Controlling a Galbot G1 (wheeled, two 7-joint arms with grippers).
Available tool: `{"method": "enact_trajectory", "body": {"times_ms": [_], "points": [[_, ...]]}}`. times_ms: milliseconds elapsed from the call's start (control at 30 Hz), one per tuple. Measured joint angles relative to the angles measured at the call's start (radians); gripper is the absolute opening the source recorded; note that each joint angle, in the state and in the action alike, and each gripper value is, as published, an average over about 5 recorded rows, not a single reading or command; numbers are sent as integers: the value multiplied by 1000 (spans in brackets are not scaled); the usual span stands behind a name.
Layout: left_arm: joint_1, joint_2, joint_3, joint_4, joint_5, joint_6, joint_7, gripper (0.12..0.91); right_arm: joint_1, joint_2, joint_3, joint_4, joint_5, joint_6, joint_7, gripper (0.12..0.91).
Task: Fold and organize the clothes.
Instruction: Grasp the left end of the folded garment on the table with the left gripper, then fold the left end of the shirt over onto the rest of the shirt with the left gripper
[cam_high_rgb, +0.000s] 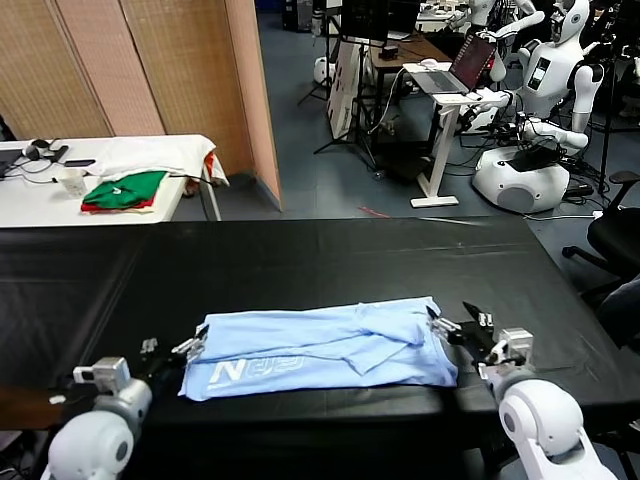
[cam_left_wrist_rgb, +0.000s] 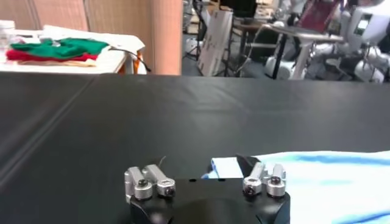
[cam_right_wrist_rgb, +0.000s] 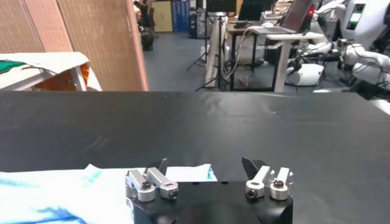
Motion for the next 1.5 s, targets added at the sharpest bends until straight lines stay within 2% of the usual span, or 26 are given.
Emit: {"method": "enact_trajectory", "body": {"times_ms": [233, 467, 700, 800, 933, 1033, 1167, 1300, 1500], "points": [[31, -64, -7, -10, 5, -7, 1, 889, -20, 3, 5, 15, -2, 1, 1, 907], [46, -103, -8, 11, 23, -21, 12, 737, -33, 6, 5, 18, -8, 4, 1, 907], [58, -130, -1, 24, 55, -37, 30, 664, -31, 6, 4, 19, -10, 3, 1, 907], [63, -137, 5, 23, 62, -39, 38, 568, -30, 8, 2, 18, -12, 3, 0, 907], [63, -144, 12, 21, 69, -38, 45, 329, -31, 12, 1, 17, -14, 4, -2, 907], [58, -146, 14, 23, 73, -34, 48, 211, -32, 15, 1, 18, -15, 6, -3, 907], [50, -140, 15, 26, 91, -28, 50, 189, -35, 21, 5, 21, -17, 8, -3, 907], [47, -116, 3, 17, 165, -31, 55, 189, -41, 27, 14, 23, -18, 10, -2, 907], [68, -21, -42, 16, 334, -82, 65, 189, -51, 37, 19, 25, -18, 13, 0, 907]]}}
